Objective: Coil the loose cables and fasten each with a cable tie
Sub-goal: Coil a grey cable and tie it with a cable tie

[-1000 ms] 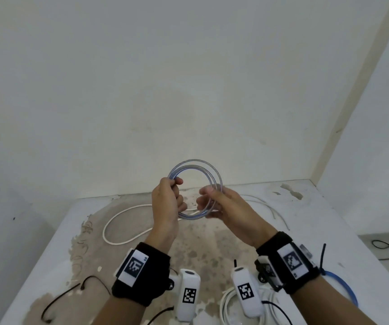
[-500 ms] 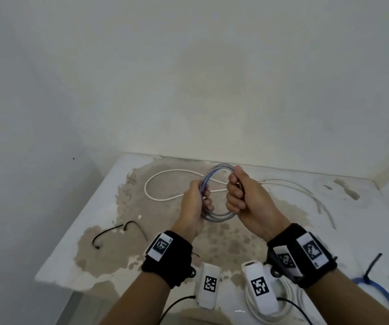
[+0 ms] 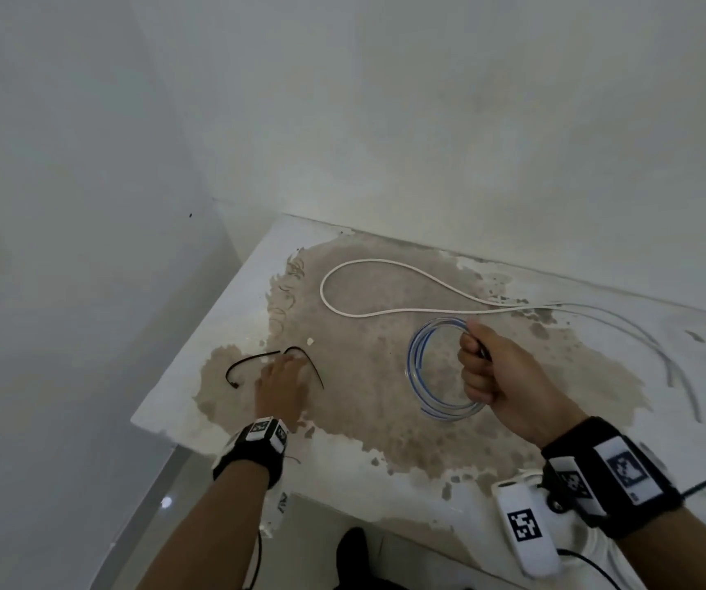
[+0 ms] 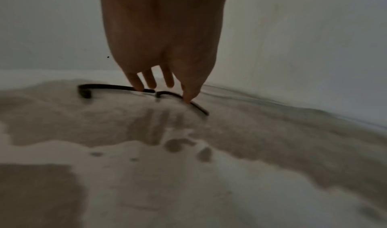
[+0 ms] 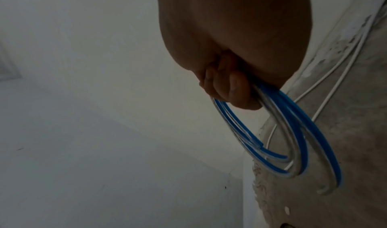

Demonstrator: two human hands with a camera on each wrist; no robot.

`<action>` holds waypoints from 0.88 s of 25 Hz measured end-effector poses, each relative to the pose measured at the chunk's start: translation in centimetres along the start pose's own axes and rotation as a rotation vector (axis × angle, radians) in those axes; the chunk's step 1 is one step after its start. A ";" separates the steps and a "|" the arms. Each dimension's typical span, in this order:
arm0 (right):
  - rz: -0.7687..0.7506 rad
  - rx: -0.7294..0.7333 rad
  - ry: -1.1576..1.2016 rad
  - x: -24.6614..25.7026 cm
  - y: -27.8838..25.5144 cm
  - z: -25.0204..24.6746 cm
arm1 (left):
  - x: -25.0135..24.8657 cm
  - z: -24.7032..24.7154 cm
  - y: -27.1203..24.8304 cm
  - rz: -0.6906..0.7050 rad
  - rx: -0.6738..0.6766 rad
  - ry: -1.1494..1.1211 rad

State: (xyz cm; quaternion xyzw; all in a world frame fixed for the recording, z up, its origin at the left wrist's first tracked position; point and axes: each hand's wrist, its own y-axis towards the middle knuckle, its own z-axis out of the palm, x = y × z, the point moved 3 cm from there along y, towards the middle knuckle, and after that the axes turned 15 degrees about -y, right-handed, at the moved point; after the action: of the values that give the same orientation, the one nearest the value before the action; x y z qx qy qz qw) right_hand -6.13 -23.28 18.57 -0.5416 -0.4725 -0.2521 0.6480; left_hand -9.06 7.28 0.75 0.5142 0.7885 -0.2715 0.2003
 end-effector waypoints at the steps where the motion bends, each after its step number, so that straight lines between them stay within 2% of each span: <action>1: 0.008 -0.004 0.002 -0.2 0.2 0.0 | 0.8 -0.2 0.6 0.034 -0.009 0.143; 3: 0.023 -0.015 0.003 -0.7 0.2 -0.2 | 1.5 -0.2 1.8 0.127 -0.018 0.291; 6: 0.062 -0.030 0.016 -1.6 0.0 -0.7 | 1.8 -0.4 3.3 0.261 -0.019 0.393; 9: 0.080 -0.054 0.025 -2.2 -0.2 -1.4 | 1.2 -0.5 4.7 0.296 -0.022 0.481; 13: 0.070 -0.066 0.061 -2.7 -0.4 -2.3 | -0.4 -0.4 5.2 0.350 -0.033 0.431; 18: 0.070 -0.080 0.045 -3.4 -1.3 -2.7 | -1.1 -0.1 5.5 0.313 0.113 0.466; 20: 0.049 -0.101 0.037 -3.5 -1.7 -2.8 | -2.3 0.3 4.6 0.262 0.171 0.343; 22: 0.015 -0.131 0.013 -3.7 -1.9 -3.1 | -5.4 0.7 2.8 0.205 0.217 -0.053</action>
State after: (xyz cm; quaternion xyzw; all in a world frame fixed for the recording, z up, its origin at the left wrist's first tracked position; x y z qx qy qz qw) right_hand -8.29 -27.38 16.29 -0.5848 -0.4467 -0.2812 0.6160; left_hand -4.37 3.96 2.78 0.6035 0.6921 -0.3469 0.1911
